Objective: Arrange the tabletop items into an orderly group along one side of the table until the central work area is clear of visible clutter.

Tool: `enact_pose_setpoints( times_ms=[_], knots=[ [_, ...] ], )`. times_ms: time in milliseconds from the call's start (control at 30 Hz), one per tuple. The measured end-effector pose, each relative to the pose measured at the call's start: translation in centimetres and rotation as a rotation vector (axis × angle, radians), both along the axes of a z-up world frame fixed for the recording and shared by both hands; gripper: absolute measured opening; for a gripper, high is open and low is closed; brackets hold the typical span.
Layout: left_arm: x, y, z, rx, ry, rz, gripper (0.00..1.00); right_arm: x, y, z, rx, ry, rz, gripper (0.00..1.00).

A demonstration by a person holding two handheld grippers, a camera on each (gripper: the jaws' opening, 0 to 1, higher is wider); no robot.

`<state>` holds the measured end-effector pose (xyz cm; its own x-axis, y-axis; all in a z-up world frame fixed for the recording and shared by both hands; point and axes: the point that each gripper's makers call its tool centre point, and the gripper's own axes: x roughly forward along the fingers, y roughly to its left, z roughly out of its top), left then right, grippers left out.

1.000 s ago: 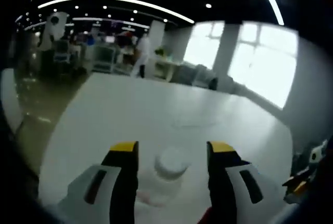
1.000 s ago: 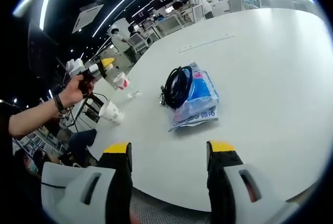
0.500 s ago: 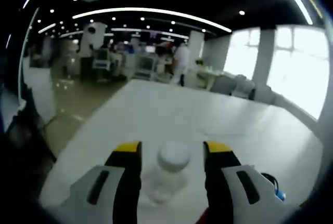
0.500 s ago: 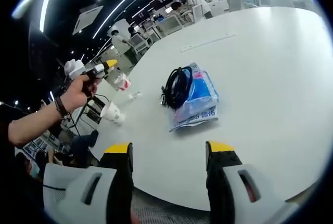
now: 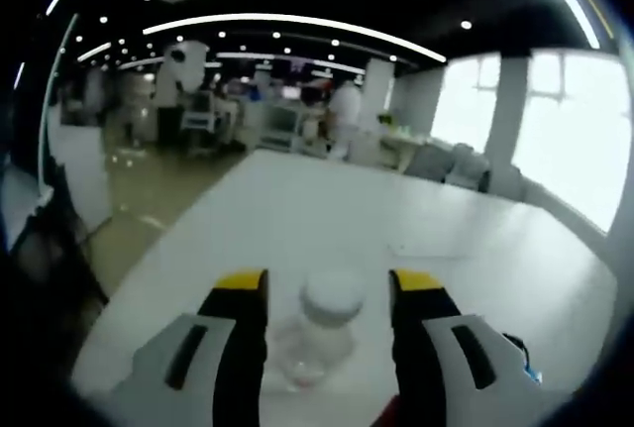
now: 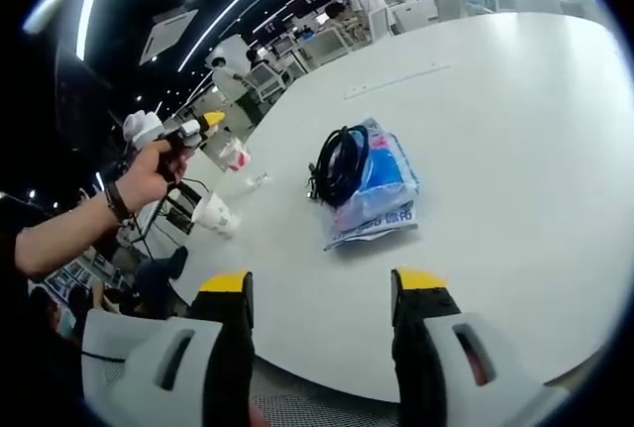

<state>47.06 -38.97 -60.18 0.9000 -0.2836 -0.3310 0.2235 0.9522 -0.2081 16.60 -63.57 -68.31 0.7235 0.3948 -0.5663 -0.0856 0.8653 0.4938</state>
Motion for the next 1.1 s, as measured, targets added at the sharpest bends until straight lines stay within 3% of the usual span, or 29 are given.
enact_pose_setpoints(
  times_ms=[233,367,433,567,833,967,1100],
  knots=[
    [-0.3,-0.2,-0.4,0.033,0.003,0.017,0.41,0.0,-0.1,0.0,-0.001,-0.001,-0.006,0.56],
    [-0.4,0.2,-0.1,0.036,-0.011,0.031,0.32,0.0,-0.3,0.1,0.000,-0.002,-0.015,0.56],
    [-0.4,0.2,0.0,0.048,-0.019,0.027,0.24,0.0,-0.2,0.1,-0.001,-0.002,-0.013,0.56],
    [-0.3,0.2,0.0,0.039,-0.011,-0.012,0.22,-0.1,0.0,0.0,-0.005,-0.001,-0.002,0.56],
    [-0.5,-0.4,0.0,0.035,-0.022,-0.191,0.22,0.0,-0.1,0.1,-0.002,-0.003,-0.004,0.56],
    [-0.5,-1.0,0.0,0.047,-0.028,-0.328,0.22,0.0,0.1,0.1,-0.006,-0.003,0.007,0.56],
    [-0.3,-1.0,-0.1,0.050,-0.016,-0.399,0.22,0.0,0.2,0.1,-0.005,-0.004,0.013,0.56]
  ],
)
